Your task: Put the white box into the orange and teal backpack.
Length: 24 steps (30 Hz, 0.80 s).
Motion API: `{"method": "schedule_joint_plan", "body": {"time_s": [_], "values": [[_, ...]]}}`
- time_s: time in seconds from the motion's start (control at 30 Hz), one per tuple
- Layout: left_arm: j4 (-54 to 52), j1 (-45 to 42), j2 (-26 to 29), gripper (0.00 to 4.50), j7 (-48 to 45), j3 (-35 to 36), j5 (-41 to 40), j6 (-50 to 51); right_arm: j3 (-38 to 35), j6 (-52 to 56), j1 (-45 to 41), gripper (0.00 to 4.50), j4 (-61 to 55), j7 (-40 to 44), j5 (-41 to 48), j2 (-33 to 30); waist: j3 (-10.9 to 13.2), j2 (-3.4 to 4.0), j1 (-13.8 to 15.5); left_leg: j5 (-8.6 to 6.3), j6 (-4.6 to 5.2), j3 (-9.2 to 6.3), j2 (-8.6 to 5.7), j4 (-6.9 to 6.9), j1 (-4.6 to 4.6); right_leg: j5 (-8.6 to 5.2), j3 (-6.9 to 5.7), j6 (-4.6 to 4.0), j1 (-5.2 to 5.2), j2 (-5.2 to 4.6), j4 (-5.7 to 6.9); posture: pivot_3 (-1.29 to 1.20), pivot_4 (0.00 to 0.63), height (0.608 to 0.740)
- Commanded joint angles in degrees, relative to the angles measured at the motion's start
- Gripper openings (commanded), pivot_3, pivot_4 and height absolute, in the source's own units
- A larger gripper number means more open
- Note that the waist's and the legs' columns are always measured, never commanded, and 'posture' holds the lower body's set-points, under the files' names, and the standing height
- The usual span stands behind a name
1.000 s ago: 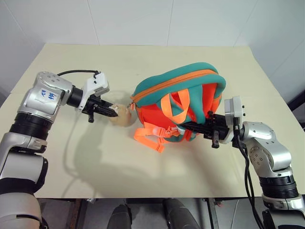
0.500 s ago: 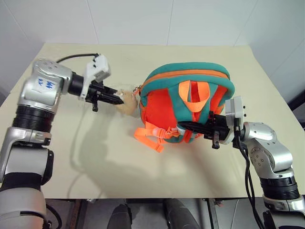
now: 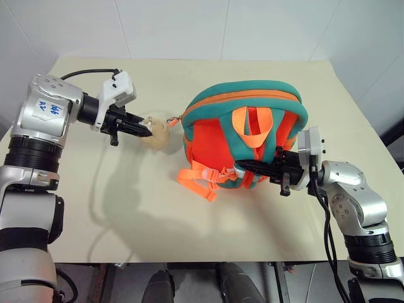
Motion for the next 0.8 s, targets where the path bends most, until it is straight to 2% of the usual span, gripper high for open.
{"method": "schedule_joint_plan", "body": {"time_s": [0.03,0.33,0.6,0.7,0.8], "values": [[4.07,-1.41,-0.48,0.57,-0.6,-1.24,3.11,-2.39,-1.04,-0.73,-1.1,0.03,-0.66,0.46,0.82,0.08,0.0,0.0,0.03,0.0,0.0,0.0,0.0,0.01,0.0,0.0,0.0,0.0,0.0,0.0,0.0,0.0,0.15,0.74],[13.48,-2.7,-5.41,0.57,-1.97,-4.94,7.81,-9.4,-0.88,-0.72,-1.49,0.03,-0.37,0.89,0.71,0.32,0.0,0.0,-0.05,0.0,0.0,0.0,0.0,-0.02,-0.01,0.0,0.0,0.0,0.0,0.0,-0.02,0.0,0.15,0.74],[18.56,-3.07,-7.7,0.57,-0.77,-5.03,10.0,-12.89,-0.87,-0.56,-1.35,0.03,-0.41,1.23,0.63,0.11,0.0,0.0,-0.05,0.0,0.0,0.0,0.0,0.0,0.0,0.0,0.0,0.0,0.0,0.0,0.02,0.0,0.15,0.74],[18.62,-3.11,-8.28,0.57,0.81,-3.4,9.31,-13.7,-0.76,-0.35,-1.07,0.03,-0.63,1.47,0.45,-0.3,0.0,0.0,0.02,0.0,0.0,0.0,0.0,0.01,0.0,0.0,0.0,0.0,0.01,0.0,0.02,0.0,0.15,0.74],[15.71,-2.72,-9.66,0.57,4.4,2.52,4.54,-14.31,-0.7,0.33,-0.9,0.03,-1.63,1.0,-0.1,-1.14,0.0,0.0,0.11,0.0,0.0,-0.01,0.0,0.01,0.0,0.0,0.0,0.0,0.01,0.0,0.02,0.0,0.15,0.74]]}}
